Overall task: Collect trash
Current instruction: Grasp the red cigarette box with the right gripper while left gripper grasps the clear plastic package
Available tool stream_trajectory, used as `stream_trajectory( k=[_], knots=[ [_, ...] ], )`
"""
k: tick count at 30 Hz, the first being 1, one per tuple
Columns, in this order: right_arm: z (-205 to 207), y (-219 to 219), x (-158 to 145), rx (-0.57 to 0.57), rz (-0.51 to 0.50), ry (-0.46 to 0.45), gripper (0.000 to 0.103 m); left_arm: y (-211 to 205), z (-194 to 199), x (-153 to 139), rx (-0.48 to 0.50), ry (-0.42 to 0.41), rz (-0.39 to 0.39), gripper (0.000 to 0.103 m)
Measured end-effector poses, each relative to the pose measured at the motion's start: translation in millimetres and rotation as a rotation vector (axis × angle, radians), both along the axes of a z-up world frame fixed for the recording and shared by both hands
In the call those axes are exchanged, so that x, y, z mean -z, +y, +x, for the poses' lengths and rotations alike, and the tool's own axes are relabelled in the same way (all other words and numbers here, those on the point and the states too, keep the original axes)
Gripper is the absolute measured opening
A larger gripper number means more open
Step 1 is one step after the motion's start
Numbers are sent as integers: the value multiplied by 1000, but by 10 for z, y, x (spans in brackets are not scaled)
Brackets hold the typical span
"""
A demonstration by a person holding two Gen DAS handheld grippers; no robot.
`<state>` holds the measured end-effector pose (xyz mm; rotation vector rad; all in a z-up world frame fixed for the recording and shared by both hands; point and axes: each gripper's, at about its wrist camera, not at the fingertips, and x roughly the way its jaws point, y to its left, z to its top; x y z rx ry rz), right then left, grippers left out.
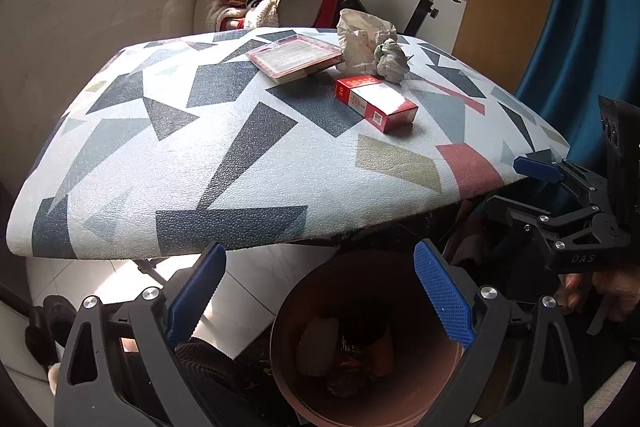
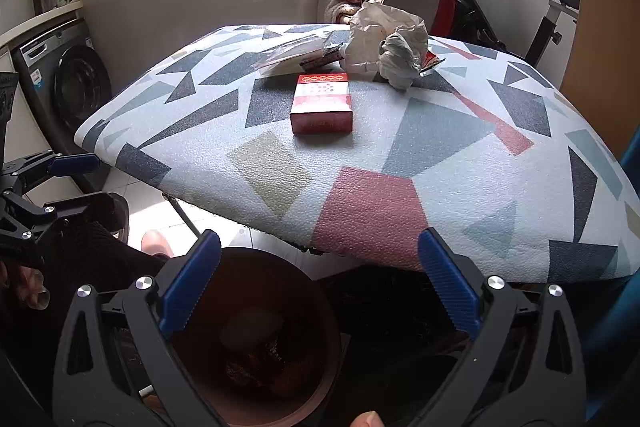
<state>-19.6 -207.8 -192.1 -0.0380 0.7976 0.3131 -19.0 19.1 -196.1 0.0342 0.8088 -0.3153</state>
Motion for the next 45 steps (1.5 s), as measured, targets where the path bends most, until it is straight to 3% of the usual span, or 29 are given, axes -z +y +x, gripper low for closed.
stream_trajectory(
  k=[6, 12, 22, 34, 45],
  knots=[
    [107, -72, -62, 13, 49, -10, 97, 123, 99, -158, -46, -48, -13, 95],
    [297, -120, -108, 21, 12, -18, 97, 236, 276, -353, -80, -97, -10, 96],
    [671, -135, -171, 1, 40, 7, 97, 328, 573, -588, -95, -152, 0, 96],
    [1232, 91, -135, 10, 50, 35, 97, 428, 973, -614, -108, -136, -16, 96],
    [1721, 389, 44, 47, 31, 102, 97, 582, 1366, -443, -161, -47, -106, 96]
  ],
)
